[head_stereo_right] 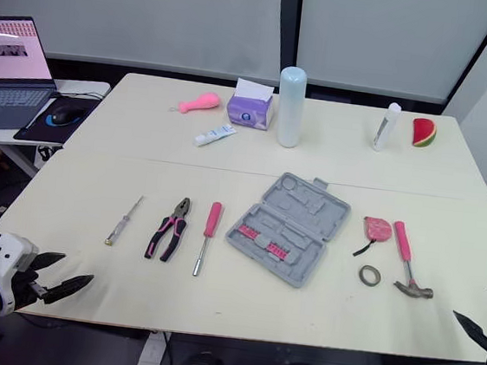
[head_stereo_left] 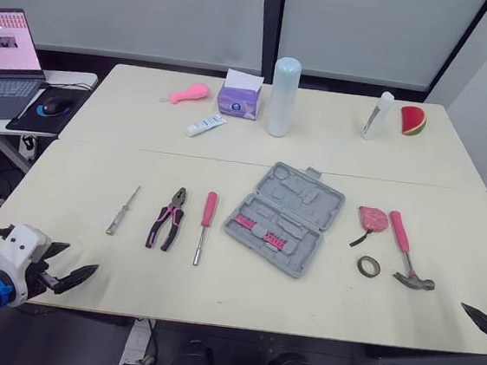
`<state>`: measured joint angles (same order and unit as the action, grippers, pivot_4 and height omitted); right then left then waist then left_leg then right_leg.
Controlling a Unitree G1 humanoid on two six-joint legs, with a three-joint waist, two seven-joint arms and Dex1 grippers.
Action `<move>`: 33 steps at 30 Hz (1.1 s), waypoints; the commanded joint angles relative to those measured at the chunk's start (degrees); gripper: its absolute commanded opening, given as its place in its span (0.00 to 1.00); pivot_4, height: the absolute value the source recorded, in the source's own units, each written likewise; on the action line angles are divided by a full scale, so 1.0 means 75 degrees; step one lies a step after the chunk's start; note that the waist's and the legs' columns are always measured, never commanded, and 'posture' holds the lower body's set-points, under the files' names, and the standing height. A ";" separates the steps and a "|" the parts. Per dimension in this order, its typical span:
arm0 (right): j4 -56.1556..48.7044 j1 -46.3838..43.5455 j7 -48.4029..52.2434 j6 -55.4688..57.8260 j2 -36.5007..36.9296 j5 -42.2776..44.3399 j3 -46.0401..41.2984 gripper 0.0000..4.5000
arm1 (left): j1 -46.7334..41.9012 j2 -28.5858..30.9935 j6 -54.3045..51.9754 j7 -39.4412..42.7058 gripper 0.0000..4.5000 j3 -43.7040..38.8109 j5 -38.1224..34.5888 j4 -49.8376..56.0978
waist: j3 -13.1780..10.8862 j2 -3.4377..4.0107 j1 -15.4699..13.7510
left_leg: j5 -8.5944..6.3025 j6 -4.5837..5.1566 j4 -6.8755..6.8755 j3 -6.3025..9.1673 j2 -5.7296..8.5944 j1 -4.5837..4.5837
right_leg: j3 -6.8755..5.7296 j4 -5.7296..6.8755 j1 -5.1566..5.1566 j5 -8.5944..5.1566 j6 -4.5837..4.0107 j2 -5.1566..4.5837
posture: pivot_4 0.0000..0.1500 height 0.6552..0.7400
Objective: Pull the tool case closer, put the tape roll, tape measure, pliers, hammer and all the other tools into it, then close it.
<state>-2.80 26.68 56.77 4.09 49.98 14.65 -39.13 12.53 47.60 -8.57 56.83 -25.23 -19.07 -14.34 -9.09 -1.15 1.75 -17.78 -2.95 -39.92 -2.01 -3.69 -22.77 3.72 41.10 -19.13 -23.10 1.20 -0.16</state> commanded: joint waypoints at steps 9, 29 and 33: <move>-0.2266 -0.0117 -0.0740 0.1286 -0.0301 0.0675 -0.0202 0.91 | -0.1954 0.0196 -0.0782 0.0173 1.00 0.0919 -0.0131 0.1141 | 0.0000 0.0002 -0.0051 | 0.0012 -0.0021 -0.0003 0.0008 0.0002 -0.0004 | -0.0008 0.0001 0.0003 0.0000 0.0000 0.0001 | 1.00 0.53; -0.3383 -0.3518 -0.3630 0.4602 -0.1489 -0.0511 0.4984 0.00 | -0.8632 -0.2412 0.2543 0.0843 0.00 0.4887 0.2759 -0.5567 | 0.0004 -0.0006 -0.0045 | 0.0020 -0.0025 -0.0035 0.0025 0.0021 -0.0047 | -0.0010 0.0013 -0.0027 0.0001 0.0001 0.0045 | 1.00 0.53; -0.2426 -0.4120 -0.3843 0.4379 -0.1927 -0.1061 0.5881 0.00 | -0.9436 -0.3064 0.3007 0.0261 0.00 0.5088 0.3323 -0.6936 | 0.0008 -0.0010 -0.0037 | 0.0021 -0.0023 -0.0067 0.0029 0.0016 -0.0144 | -0.0021 0.0036 -0.0123 0.0002 0.0002 0.0035 | 1.00 0.53</move>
<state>-21.63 -3.25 28.77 38.20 35.91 8.23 3.87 -56.56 24.94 11.93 60.44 12.45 4.26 -64.12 -9.03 -1.23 1.47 -17.64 -3.11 -40.75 -1.79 -3.58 -24.13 3.52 41.69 -20.29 -23.09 1.22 0.10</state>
